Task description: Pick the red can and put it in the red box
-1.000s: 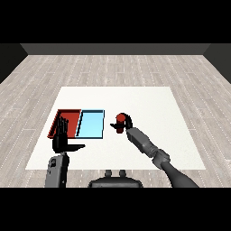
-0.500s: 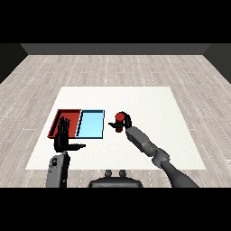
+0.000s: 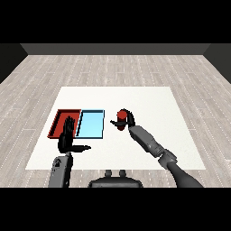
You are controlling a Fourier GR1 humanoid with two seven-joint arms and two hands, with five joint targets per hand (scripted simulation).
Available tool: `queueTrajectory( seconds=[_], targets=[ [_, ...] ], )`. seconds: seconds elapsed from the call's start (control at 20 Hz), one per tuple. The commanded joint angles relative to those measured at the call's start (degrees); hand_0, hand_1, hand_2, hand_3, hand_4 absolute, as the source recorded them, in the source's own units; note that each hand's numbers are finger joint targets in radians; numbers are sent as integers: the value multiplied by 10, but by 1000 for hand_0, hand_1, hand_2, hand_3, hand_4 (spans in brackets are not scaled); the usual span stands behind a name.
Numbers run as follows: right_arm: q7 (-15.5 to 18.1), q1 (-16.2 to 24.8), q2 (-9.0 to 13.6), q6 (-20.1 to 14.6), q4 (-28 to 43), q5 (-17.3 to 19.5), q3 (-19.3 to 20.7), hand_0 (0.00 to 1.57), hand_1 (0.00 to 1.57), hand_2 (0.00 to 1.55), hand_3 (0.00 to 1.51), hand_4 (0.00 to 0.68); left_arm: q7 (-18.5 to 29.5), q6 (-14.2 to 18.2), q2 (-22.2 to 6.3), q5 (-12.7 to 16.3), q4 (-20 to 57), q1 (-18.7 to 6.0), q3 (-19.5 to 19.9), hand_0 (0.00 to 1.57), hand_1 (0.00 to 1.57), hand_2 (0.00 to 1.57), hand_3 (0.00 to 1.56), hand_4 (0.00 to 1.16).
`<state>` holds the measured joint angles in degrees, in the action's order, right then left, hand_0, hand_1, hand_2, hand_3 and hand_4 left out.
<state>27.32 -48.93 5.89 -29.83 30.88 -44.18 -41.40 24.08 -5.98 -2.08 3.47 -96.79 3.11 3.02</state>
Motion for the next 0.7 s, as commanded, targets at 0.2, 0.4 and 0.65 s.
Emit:
queueTrajectory(
  seconds=[0.2,0.4,0.65],
  targets=[
    [-61,72,129,-63,255,50,-18,1529,1529,1461,1393,580,-85,-2,19,-9,-60,14,-68,0,0,0,0,0],
    [-92,99,173,-102,367,73,-10,1517,1517,1468,1402,571,-138,-7,19,-11,-44,-28,-92,0,0,0,0,0],
    [-167,122,177,-130,446,144,3,1517,1517,1468,1402,571,-153,27,21,-15,-75,-14,-130,0,0,0,0,0]
  ],
)
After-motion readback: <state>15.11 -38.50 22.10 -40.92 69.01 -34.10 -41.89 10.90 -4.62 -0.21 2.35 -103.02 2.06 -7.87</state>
